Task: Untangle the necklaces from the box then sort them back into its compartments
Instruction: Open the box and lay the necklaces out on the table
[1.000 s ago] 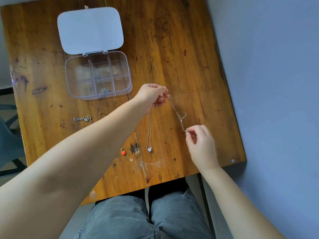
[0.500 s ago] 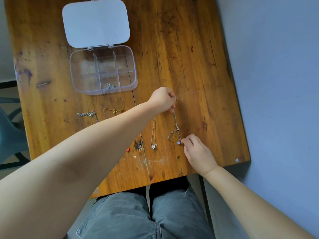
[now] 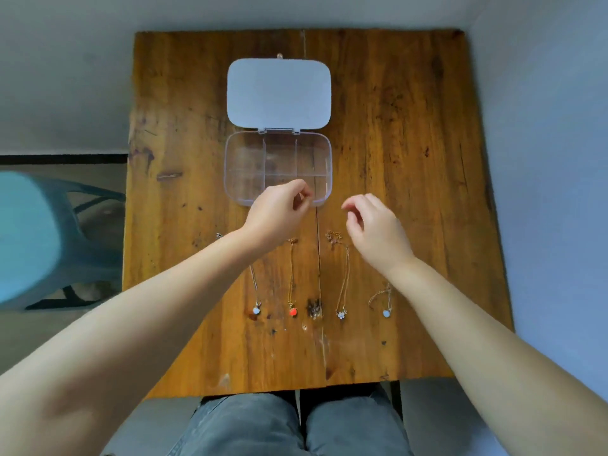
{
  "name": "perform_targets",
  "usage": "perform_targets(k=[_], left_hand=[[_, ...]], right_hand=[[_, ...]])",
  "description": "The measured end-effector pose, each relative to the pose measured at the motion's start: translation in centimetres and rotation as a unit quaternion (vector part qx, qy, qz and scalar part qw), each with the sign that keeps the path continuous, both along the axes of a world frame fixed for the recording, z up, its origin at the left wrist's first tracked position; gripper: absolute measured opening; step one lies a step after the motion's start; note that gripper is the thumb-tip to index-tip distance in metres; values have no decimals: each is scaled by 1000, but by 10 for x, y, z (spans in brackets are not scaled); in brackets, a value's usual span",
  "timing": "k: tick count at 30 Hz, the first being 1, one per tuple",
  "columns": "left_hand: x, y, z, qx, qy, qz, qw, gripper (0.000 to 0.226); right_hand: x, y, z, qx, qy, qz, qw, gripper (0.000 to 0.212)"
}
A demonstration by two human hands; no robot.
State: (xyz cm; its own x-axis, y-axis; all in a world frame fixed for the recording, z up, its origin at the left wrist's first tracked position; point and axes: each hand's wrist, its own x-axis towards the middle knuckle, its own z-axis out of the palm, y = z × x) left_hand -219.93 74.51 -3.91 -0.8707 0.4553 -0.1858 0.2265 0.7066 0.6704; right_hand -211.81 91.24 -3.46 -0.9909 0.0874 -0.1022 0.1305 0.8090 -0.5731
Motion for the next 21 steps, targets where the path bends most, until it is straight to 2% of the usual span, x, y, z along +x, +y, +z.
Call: perform_targets(k=[2,4,6,8,10,15,21], left_hand=[[-5,-36,-6,-58,78,0,995,10],[-8,-66,-13,-112,127,-17,985,13],[-9,-81,-18,-125,124,-26,984,17],[-11,-85,-22,-96,104,-32,989,17],[-15,-82,-25,-73,84,-19,994,13],[-24,-78,-30,-78,86,1,993,13],[-24,-80,-30,-77,87,-18,993,13]], right_hand=[[-39,-23,0,-3,4,34,999,21],[-73,-47,-6,22,-31,82,996,25],[-99,-67,-14,81,-103,131,983,30],[-116,-81,-21,142,-178,158,961,33],[-123,-88,-24,187,-215,168,944,36],[-134,-93,-21,187,-283,164,926,21],[-150,-97,-22,199,-385,205,877,22]])
